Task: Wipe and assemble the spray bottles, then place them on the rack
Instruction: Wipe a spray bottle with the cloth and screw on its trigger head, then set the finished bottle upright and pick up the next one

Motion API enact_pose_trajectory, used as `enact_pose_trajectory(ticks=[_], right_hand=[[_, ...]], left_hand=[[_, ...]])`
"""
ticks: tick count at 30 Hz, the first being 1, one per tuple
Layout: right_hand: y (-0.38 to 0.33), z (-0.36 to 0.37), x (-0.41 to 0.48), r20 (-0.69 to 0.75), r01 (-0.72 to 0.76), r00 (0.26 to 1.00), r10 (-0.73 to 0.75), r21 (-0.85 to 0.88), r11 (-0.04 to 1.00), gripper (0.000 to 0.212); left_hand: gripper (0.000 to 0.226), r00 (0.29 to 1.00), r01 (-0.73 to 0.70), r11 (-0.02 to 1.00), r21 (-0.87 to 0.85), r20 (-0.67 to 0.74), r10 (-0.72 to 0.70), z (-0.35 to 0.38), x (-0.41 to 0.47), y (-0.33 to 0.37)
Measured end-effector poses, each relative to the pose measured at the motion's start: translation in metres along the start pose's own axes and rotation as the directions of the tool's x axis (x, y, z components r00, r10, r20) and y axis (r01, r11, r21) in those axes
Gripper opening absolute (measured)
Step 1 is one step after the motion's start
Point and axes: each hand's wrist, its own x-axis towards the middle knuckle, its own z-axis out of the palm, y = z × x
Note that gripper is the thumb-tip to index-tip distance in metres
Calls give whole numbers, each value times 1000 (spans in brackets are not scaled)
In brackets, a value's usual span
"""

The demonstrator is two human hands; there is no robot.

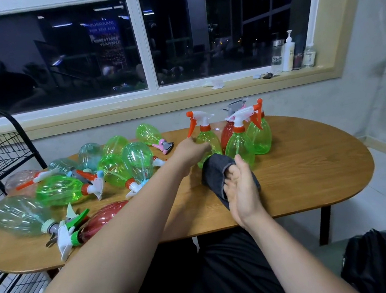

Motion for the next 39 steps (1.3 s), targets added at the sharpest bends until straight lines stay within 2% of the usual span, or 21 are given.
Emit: enact_pose_trajectory(ticks=[4,11,17,20,22,25,27,33,37,39], right_hand=[[-1,1,-1,10,5,1000,-5,5,1000,112],[-1,1,-1,-17,-7,1000,7,-17,1000,96],[-2,-1,-2,-2,6,1000,-6,-11,1000,105],[-1,1,-3,3,28,1000,-28,-5,1000,126],[-2,1,-4,8,39,999,-39,-24,999,128],[-3,0,-4,35,29,999,-26,-82,996,95],[0,-2,-2,53,38,998,-32,-102,994,84],[5,1,-3,88,50,996,-34,-183,982,76],[4,2,-6,168,62,986,-21,-241,969,102],[0,4,-8,201,58,980,-5,-255,965,93]], left_hand=[[78,999,17,999,-33,50,-15,-4,-5,-6],[68,999,-4,981,-195,32,11,5,-3,1],[66,998,58,959,-278,49,-46,-10,-17,10],[62,999,2,986,-166,42,5,-33,-39,15],[58,995,-73,996,-45,61,76,-51,-59,15],[58,987,-161,959,235,44,155,-80,-89,6],[59,984,-173,924,342,25,175,-99,-111,-4],[64,970,-176,861,477,-65,234,-148,-164,-52],[77,966,-196,858,476,-55,251,-168,-189,-75],[92,972,-201,869,452,-20,236,-176,-198,-83]])
